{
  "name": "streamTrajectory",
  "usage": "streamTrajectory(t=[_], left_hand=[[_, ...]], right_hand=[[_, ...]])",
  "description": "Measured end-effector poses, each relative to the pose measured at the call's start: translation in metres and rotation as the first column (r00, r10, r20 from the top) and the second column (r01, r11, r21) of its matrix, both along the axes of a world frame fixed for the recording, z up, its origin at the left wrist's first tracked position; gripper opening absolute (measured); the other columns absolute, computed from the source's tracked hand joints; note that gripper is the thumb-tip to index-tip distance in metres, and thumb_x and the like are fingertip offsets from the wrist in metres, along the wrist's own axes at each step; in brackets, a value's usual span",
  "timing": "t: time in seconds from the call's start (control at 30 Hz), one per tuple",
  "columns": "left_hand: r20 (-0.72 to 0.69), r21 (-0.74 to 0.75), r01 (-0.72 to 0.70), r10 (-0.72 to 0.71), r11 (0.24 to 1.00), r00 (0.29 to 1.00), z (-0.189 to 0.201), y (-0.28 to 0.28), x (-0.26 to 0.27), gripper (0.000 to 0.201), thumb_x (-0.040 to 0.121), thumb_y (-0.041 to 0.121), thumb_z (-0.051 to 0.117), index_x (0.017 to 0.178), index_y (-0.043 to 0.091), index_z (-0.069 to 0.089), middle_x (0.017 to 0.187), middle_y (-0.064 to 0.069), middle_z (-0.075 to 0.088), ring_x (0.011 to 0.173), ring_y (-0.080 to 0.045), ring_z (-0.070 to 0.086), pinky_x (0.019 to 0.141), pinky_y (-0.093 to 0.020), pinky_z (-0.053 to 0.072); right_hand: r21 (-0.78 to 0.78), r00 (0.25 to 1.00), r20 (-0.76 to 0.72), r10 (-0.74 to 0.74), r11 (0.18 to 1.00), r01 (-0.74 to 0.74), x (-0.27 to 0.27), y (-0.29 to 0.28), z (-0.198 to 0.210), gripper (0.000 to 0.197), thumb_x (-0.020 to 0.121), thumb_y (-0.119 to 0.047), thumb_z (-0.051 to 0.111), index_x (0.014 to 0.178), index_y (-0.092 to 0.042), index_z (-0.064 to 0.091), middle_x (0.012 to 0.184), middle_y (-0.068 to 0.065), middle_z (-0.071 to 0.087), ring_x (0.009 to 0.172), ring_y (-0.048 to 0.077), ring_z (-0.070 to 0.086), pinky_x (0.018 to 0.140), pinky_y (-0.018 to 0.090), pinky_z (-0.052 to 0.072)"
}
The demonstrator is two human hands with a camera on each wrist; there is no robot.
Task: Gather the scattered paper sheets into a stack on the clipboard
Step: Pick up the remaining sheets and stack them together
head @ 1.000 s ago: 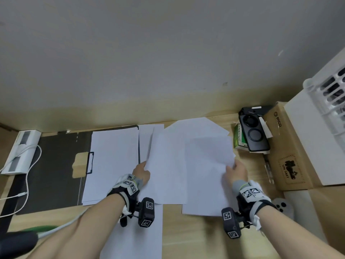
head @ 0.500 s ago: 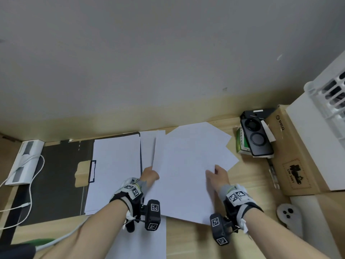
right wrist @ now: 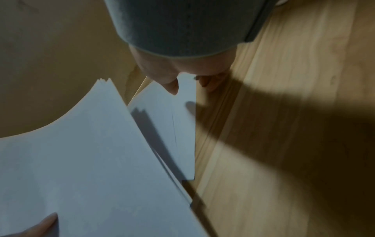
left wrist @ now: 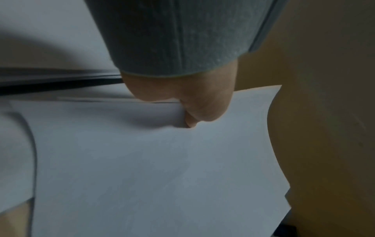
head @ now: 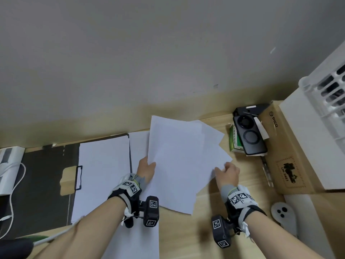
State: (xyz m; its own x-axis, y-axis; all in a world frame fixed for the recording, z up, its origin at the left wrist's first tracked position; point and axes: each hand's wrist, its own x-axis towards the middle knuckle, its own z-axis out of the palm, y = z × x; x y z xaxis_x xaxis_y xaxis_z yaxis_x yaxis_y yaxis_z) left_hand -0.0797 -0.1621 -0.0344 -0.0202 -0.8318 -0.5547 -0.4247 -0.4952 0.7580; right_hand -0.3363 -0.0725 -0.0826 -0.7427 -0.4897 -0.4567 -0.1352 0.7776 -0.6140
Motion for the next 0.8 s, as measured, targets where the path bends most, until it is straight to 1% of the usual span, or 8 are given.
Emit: streamTrajectory(t=[0.07, 0.17, 0.23, 0.33, 0.47, 0.57, 0.67, 0.8], left_hand=[[-0.012, 0.003, 0.034, -0.034, 0.999, 0.999, -0.005, -0.013, -0.007, 0.024, 0.092, -0.003, 0.038, 0.094, 0.008, 0.059, 0.075, -0.007, 0.059, 0.066, -0.020, 0.054, 0.056, -0.018, 0.047], [0.039, 0.067, 0.185, -0.188, 0.981, 0.981, -0.015, -0.031, -0.024, 0.040, 0.093, 0.005, 0.038, 0.127, 0.013, 0.056, 0.110, -0.012, 0.065, 0.094, -0.028, 0.063, 0.081, -0.035, 0.052], [0.150, 0.136, 0.312, -0.330, 0.940, 0.932, -0.020, -0.038, -0.036, 0.054, 0.097, 0.012, 0.036, 0.150, 0.019, 0.029, 0.135, -0.014, 0.054, 0.113, -0.033, 0.058, 0.094, -0.036, 0.047], [0.337, 0.163, 0.488, -0.514, 0.857, 0.789, -0.020, -0.034, -0.046, 0.056, 0.102, 0.014, 0.028, 0.153, 0.015, 0.006, 0.157, -0.006, 0.023, 0.129, -0.030, 0.046, 0.100, -0.031, 0.038], [0.382, 0.197, 0.610, -0.633, 0.768, 0.673, -0.024, -0.019, -0.047, 0.052, 0.104, 0.015, 0.022, 0.153, 0.013, 0.004, 0.161, -0.007, 0.008, 0.140, -0.028, 0.032, 0.109, -0.030, 0.027], [0.351, 0.195, 0.596, -0.623, 0.779, 0.699, -0.027, -0.009, -0.043, 0.050, 0.104, 0.016, 0.023, 0.153, 0.016, 0.009, 0.160, -0.005, 0.012, 0.143, -0.024, 0.027, 0.109, -0.023, 0.021], [0.358, 0.185, 0.585, -0.609, 0.790, 0.708, -0.024, 0.001, -0.041, 0.050, 0.104, 0.015, 0.024, 0.153, 0.018, 0.014, 0.158, -0.003, 0.022, 0.142, -0.022, 0.030, 0.107, -0.022, 0.023], [0.291, 0.237, 0.576, -0.623, 0.782, 0.726, -0.020, 0.008, -0.036, 0.049, 0.102, 0.013, 0.025, 0.150, 0.016, 0.025, 0.154, -0.007, 0.031, 0.138, -0.024, 0.037, 0.106, -0.027, 0.031]], right_hand=[[0.038, 0.999, -0.033, -0.040, 0.998, 0.041, -0.007, -0.003, 0.000, 0.055, 0.081, -0.021, 0.071, 0.131, -0.006, 0.052, 0.135, 0.015, 0.043, 0.116, 0.038, 0.052, 0.100, 0.041, 0.042], [0.057, 0.998, -0.064, -0.009, 0.998, 0.013, -0.011, -0.008, -0.003, 0.066, 0.078, -0.021, 0.073, 0.136, -0.005, 0.046, 0.139, 0.017, 0.041, 0.128, 0.037, 0.039, 0.105, 0.042, 0.034], [0.062, 0.994, -0.103, 0.039, 0.998, -0.033, -0.012, -0.013, -0.004, 0.068, 0.077, -0.022, 0.073, 0.137, -0.007, 0.044, 0.140, 0.016, 0.040, 0.130, 0.035, 0.033, 0.106, 0.042, 0.031], [0.080, 0.982, -0.146, 0.122, 0.991, -0.111, -0.014, -0.020, -0.005, 0.072, 0.077, -0.024, 0.072, 0.140, -0.008, 0.041, 0.144, 0.012, 0.040, 0.129, 0.034, 0.032, 0.104, 0.040, 0.031], [0.126, 0.966, -0.183, 0.184, 0.979, -0.163, -0.018, -0.026, -0.007, 0.068, 0.075, -0.033, 0.070, 0.135, -0.014, 0.046, 0.141, 0.010, 0.042, 0.126, 0.033, 0.035, 0.100, 0.041, 0.035], [0.183, 0.960, -0.167, 0.225, 0.964, -0.194, -0.016, -0.023, -0.006, 0.069, 0.075, -0.040, 0.070, 0.136, -0.017, 0.047, 0.137, 0.010, 0.045, 0.125, 0.033, 0.035, 0.098, 0.042, 0.036], [0.154, 0.977, -0.107, 0.182, 0.974, -0.165, -0.017, -0.011, -0.009, 0.065, 0.075, -0.034, 0.074, 0.133, -0.016, 0.049, 0.133, 0.010, 0.052, 0.125, 0.032, 0.039, 0.098, 0.041, 0.037], [0.016, 1.000, 0.006, 0.007, 1.000, -0.007, -0.024, 0.006, -0.008, 0.046, 0.081, -0.012, 0.067, 0.125, -0.016, 0.055, 0.099, 0.010, 0.060, 0.086, 0.027, 0.055, 0.081, 0.032, 0.043]])
